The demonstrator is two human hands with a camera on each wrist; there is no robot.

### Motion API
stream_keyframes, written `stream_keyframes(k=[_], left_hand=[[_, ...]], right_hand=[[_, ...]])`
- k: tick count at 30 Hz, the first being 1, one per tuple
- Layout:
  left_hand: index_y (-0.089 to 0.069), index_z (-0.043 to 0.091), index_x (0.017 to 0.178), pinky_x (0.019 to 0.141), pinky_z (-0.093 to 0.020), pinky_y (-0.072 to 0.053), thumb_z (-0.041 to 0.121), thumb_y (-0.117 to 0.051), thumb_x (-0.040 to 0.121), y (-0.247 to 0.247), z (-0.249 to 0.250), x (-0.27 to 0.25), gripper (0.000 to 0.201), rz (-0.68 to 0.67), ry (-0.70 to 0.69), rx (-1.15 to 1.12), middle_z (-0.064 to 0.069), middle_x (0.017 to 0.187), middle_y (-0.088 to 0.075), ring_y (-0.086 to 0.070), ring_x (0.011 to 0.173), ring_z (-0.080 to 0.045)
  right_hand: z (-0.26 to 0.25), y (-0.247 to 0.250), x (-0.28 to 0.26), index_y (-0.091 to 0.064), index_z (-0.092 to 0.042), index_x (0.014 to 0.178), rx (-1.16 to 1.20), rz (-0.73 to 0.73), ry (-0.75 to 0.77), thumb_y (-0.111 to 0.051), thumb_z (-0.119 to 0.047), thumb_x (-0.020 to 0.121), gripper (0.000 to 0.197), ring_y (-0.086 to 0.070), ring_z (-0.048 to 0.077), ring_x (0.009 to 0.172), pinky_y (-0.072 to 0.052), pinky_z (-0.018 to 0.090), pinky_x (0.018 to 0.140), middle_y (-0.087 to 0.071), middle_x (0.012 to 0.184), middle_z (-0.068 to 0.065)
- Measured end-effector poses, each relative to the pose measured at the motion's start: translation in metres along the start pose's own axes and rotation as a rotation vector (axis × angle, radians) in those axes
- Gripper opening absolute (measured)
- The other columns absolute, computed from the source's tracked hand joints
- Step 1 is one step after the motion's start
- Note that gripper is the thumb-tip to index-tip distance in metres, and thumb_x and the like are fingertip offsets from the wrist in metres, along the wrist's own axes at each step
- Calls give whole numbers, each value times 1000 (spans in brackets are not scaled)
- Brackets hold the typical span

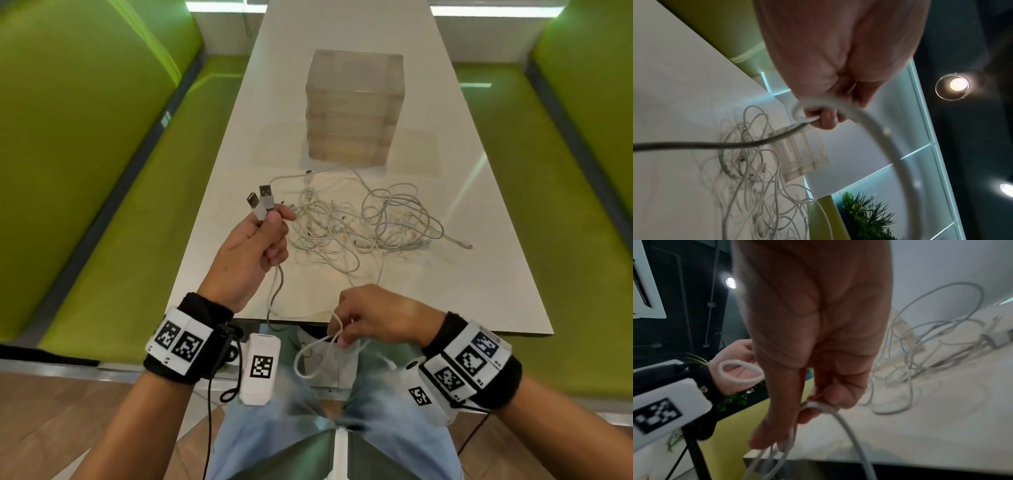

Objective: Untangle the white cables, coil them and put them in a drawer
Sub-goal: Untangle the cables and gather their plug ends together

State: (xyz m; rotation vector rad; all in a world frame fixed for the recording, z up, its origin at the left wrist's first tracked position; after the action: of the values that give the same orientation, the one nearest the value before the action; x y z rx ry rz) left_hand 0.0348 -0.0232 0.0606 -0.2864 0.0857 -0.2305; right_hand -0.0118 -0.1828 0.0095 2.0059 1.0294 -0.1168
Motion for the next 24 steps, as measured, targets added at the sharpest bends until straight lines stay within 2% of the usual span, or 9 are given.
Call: stream_keyframes(k=[2, 4, 7, 10, 12, 14, 16, 21, 24], left_hand=[[-64, 20, 83, 54, -20, -27, 27, -42, 93, -2, -1, 0, 25, -15, 6, 7, 7, 65, -35, -28, 56, -8], [-62, 19, 79, 54, -20, -27, 27, -41, 93, -4, -3, 0, 27, -20, 16, 5, 7, 64, -37, -30, 55, -8], [-58, 18, 75, 53, -20, -29, 26, -41, 93, -6, -3, -2, 26, -25, 14, -31, 8, 63, -43, -33, 54, -7], [-54, 17, 78, 55, -18, -34, 26, -39, 95, -7, -2, 0, 25, -25, 14, -79, 7, 65, -52, -43, 57, -6], [-52, 16, 81, 56, -20, -40, 28, -37, 98, -9, -1, 1, 26, -32, 3, -94, 4, 64, -55, -50, 58, -10], [-56, 17, 80, 55, -24, -43, 31, -40, 98, -10, -1, 1, 28, -29, -8, -65, 1, 61, -55, -51, 55, -13], [-60, 17, 78, 51, -24, -42, 32, -44, 93, -10, -2, 0, 27, -17, -6, -15, -1, 59, -56, -49, 51, -14], [-62, 12, 86, 48, -18, -31, 33, -48, 89, -6, -15, -1, 25, 50, 40, 83, 3, 58, -49, -34, 48, -8], [-60, 11, 92, 50, -19, -28, 33, -46, 92, -6, -22, -1, 26, 71, 61, 89, 4, 61, -40, -28, 51, -9]], right_hand=[[4, -8, 0, -67, -9, 102, 20, -38, -54, -78, -24, 72, 35, -54, 13, 84, -44, 29, 77, -59, 92, 0], [10, -6, -1, -62, -7, 106, 6, -27, -79, -79, -26, 72, 42, -56, 18, 89, -45, 31, 79, -59, 102, 6], [17, 4, -4, -61, -9, 117, -24, -37, -101, -71, -24, 81, 41, -57, 21, 95, -47, 35, 87, -53, 114, 7], [17, 9, -7, -65, -11, 108, -54, -79, -81, -61, -23, 89, 23, -49, 16, 94, -40, 27, 84, -51, 110, 4], [18, 9, -7, -63, -15, 117, -40, -72, -78, -57, -20, 92, 26, -51, 11, 92, -37, 19, 79, -55, 110, 2], [21, 13, -5, -59, -16, 124, 39, 16, -94, -52, -13, 94, 32, -52, 2, 80, -36, 6, 67, -58, 108, 0], [24, 22, -4, -61, -15, 120, 147, 169, -121, -49, -9, 94, 29, -51, -2, 71, -40, 5, 59, -57, 100, -3], [36, 56, -12, -66, -13, 96, 172, 608, -199, -56, -8, 89, 13, -50, 2, 69, -40, 23, 72, -61, 94, -1], [58, 75, -28, -66, -14, 88, 224, 703, -306, -57, -7, 87, 12, -58, 14, 76, -48, 29, 70, -63, 89, -1]])
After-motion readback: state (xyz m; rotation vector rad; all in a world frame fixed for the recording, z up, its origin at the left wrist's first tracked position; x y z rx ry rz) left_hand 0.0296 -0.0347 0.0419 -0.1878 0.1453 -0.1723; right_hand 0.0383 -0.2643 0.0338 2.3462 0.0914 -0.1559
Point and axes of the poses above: each hand's wrist, its own x-axis towards the middle knuckle, its own y-axis out of the back of the hand, z = x × y, the point moved 5 cm from there along x, towards the middle knuckle
